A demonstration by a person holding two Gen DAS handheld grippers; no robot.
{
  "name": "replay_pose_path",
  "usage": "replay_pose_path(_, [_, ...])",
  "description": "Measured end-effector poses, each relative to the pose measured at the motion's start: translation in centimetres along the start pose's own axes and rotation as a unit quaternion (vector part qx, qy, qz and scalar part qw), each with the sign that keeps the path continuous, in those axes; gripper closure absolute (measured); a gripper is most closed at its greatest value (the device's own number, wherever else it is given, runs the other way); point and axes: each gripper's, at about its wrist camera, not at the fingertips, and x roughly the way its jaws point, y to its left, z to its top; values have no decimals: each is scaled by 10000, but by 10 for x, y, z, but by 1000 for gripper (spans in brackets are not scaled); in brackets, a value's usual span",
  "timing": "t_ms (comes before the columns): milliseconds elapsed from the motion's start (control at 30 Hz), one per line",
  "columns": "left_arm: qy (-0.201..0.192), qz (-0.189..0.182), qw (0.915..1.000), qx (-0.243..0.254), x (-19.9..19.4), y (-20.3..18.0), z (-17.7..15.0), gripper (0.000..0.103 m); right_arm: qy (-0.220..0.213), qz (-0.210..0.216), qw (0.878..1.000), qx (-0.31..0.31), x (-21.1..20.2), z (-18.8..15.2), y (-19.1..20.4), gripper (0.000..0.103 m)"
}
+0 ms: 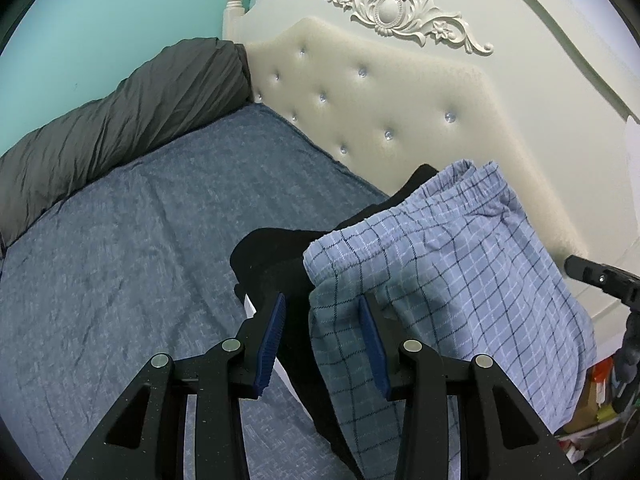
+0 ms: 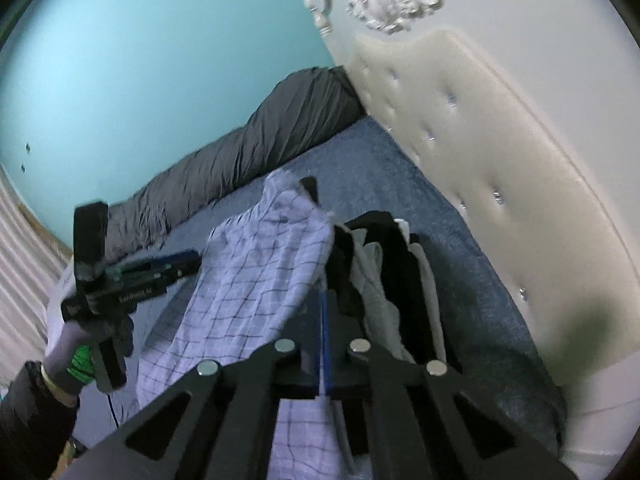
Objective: Fold clothes
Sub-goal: 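Lower the shorts onto the folded clothes stack with both tools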
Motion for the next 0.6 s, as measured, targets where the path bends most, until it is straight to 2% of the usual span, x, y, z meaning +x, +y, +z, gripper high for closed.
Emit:
replay_pose_path(167, [-2, 4, 10000, -25, -1, 1, -2, 61, 97, 122, 9997, 214, -5, -7, -4, 102])
replay_pose_path(400, [16, 24, 10000, -41, 1, 0, -3, 61, 249, 236, 9991, 234, -5, -19, 3, 79])
replay_pose_path(500, [23, 43, 10000, -32, 1, -2, -3, 61, 297, 124, 9994, 132, -2, -21, 7, 80])
replay_pose_path(533, [28, 48, 10000, -26, 2, -2, -3, 61, 298, 34, 9995, 29, -2, -22, 9, 84])
replay_pose_path(567, [34, 54, 10000, -17, 2, -3, -3, 61, 257, -16, 9997, -52, -3, -23, 11, 98])
replay_pose_path(600, [38, 66, 10000, -7, 2, -3, -3, 61, 233, -44, 9997, -85, -4, -24, 11, 99])
